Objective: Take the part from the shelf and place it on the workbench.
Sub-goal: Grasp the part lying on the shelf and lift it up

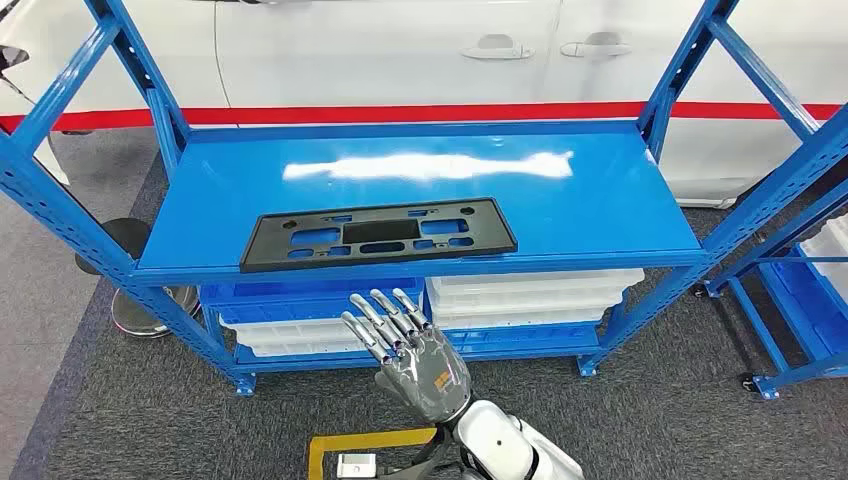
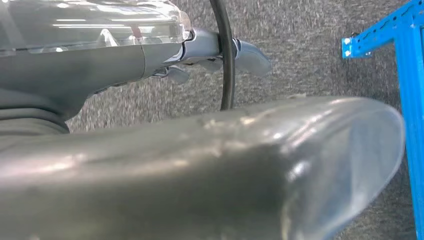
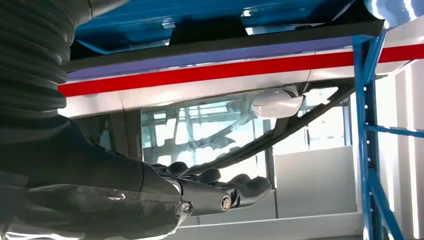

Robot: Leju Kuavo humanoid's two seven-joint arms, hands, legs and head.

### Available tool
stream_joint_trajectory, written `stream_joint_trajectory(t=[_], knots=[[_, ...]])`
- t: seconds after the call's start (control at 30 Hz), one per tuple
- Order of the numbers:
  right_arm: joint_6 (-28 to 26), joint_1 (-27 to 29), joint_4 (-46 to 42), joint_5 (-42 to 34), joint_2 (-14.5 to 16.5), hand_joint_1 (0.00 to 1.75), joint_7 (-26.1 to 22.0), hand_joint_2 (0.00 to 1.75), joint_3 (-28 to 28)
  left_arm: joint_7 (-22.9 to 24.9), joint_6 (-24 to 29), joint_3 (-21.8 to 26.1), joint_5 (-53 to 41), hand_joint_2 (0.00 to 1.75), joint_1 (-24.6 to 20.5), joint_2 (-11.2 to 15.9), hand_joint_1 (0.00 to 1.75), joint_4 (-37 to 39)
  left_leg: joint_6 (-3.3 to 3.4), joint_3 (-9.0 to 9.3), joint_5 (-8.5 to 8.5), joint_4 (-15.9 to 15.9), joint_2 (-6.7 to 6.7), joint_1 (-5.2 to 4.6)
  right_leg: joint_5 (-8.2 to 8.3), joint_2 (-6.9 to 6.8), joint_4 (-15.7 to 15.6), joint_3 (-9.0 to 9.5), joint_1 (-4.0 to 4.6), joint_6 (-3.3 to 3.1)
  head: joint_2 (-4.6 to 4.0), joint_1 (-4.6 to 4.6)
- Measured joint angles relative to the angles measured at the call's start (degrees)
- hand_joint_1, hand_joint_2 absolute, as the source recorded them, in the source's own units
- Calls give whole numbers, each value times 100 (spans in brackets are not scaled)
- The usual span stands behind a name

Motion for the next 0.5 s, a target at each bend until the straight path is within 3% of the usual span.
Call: stream_joint_trajectory(t=[0.1, 0.13, 0.2, 0.23, 0.3, 0.4, 0.43, 0.5], knots=[[3, 43, 2, -11, 0, 0, -1, 175, -26, 23, -10, -26, 23, 0, 7, 19, 0, 0, 20, 31, -33, 2, -4, -33, 27, 0, 270, -243, 9, -29, 0, 0], [3, 56, 2, -18, 0, 0, -1, 175, -39, 35, -15, -40, 32, 0, 10, 26, 0, 0, 23, 63, -56, 2, -9, -50, 195, 0, 121, -221, 23, -65, 0, 0], [3, 62, -1, -26, 2, 0, -3, 175, -69, 55, -21, -67, 45, 0, 14, 32, 0, 2, 13, 146, -118, -4, -15, -80, 673, -4, -604, 61, 70, -186, 0, -1], [3, 61, -2, -28, 4, 0, -4, 175, -82, 63, -21, -75, 49, 0, 12, 32, 0, 7, 2, 182, -145, -9, -17, -87, 774, -7, -926, 189, 100, -247, 0, 1], [4, 69, -3, -33, 12, 0, -6, 175, -99, 81, -21, -83, 54, 0, 10, 36, 0, 16, -49, 215, -179, -9, -7, -85, 796, -3, -1225, 305, 145, -336, 0, 2], [3, 91, -5, -43, 38, 0, -14, 175, -114, 97, -18, -87, 64, 0, 4, 59, 0, 27, -150, 269, -211, 70, 5, -89, 833, 3, -1377, 443, 118, -381, 0, 3], [4, 87, -6, -47, 53, 0, -18, 175, -117, 100, -16, -90, 68, 0, -4, 67, 0, 33, -178, 232, -272, 181, 5, -85, 827, -3, -1415, 510, 94, -394, 0, 2], [10, 80, -5, -63, 81, 0, -23, 175, -127, 110, -11, -95, 70, 0, -18, 81, 0, 42, -232, -58, -523, 730, 5, -59, 803, -8, -1455, 601, 72, -412, 0, 2]])
